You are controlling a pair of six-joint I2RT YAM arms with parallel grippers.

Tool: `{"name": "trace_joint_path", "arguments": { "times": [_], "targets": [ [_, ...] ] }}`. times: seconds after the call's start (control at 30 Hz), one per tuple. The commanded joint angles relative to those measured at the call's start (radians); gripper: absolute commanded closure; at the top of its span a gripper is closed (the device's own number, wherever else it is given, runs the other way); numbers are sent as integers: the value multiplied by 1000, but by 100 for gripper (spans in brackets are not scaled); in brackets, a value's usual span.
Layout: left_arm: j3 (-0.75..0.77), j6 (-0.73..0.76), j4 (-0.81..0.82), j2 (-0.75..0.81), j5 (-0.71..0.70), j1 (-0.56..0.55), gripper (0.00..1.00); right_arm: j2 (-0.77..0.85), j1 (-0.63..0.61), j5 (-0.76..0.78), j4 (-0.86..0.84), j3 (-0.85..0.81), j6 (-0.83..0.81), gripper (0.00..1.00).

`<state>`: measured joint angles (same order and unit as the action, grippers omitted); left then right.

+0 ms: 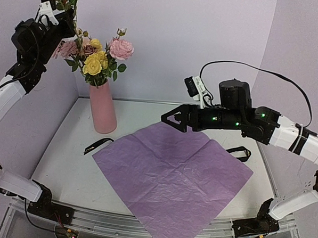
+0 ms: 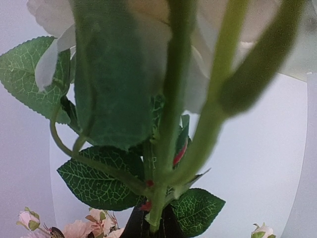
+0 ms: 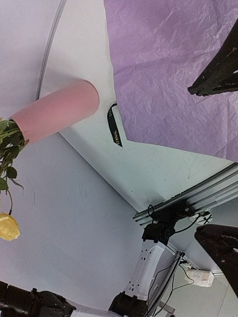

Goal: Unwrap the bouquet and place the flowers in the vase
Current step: Insert the fake flower into the vase.

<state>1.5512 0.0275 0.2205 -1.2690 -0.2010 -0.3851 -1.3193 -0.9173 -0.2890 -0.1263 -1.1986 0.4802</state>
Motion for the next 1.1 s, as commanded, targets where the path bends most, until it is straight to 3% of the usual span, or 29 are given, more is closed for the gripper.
{"name": "trace_joint_path", "arguments": {
  "times": [0.0, 0.4, 1.07],
  "targets": [
    [82, 39, 54, -9, 29, 6, 100, 5, -5, -11, -18, -53, -20, 9],
    [71, 65, 71, -21, 42, 6, 100, 29, -4, 0, -10, -41, -14, 9],
    [-263, 24, 178, 102, 39, 6, 100, 64, -5, 1, 3, -25, 1, 9]
  ]
}}
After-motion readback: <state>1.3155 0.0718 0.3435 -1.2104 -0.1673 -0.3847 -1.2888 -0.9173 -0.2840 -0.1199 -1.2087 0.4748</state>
